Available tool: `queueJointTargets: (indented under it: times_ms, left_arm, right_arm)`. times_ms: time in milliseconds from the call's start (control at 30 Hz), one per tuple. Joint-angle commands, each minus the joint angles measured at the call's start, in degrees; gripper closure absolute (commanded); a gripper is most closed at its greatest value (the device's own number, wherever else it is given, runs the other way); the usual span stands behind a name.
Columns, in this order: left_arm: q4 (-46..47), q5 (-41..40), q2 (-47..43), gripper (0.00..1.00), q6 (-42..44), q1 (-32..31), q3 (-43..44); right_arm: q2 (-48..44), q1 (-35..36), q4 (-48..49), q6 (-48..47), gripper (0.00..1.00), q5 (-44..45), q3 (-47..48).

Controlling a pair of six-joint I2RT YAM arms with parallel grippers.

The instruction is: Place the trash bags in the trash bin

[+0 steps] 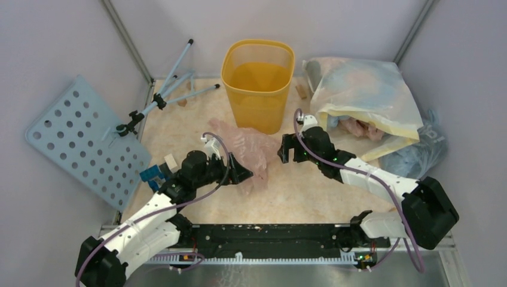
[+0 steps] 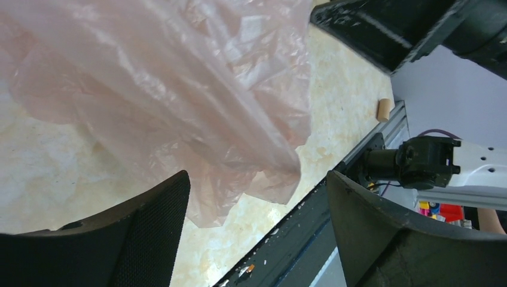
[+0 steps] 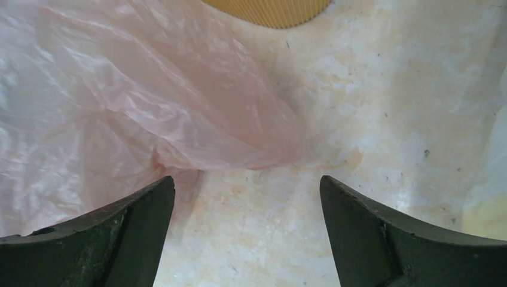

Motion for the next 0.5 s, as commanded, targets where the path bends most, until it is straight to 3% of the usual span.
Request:
queueJointTargets:
  times_ms: [0, 133, 233, 467]
  left_arm:
    - [3.27, -2.82, 1.16, 0.13, 0.42, -0.25, 0.11]
    - [5.55, -2.83, 1.28, 0.15, 0.02, -0.21, -0.4]
    - [7.23, -1.65, 0.62, 0.16, -0.58, -0.19, -1.31]
    - [3.51, -0.85, -1.87, 0.19, -0.97, -0.24, -0.68]
  right_arm:
    - [-2.26, -0.98, 9.05, 9.68, 0.11, 1.2, -0.56]
    - [-5.38, -1.97, 11.36, 22.32, 0.16, 6.98, -3.78]
    - [-6.19, -2.44, 9.91, 35.26, 0.3, 13.38, -5.11]
    - [-2.57, -2.44, 8.69, 52.09, 0.36, 17.52, -4.83]
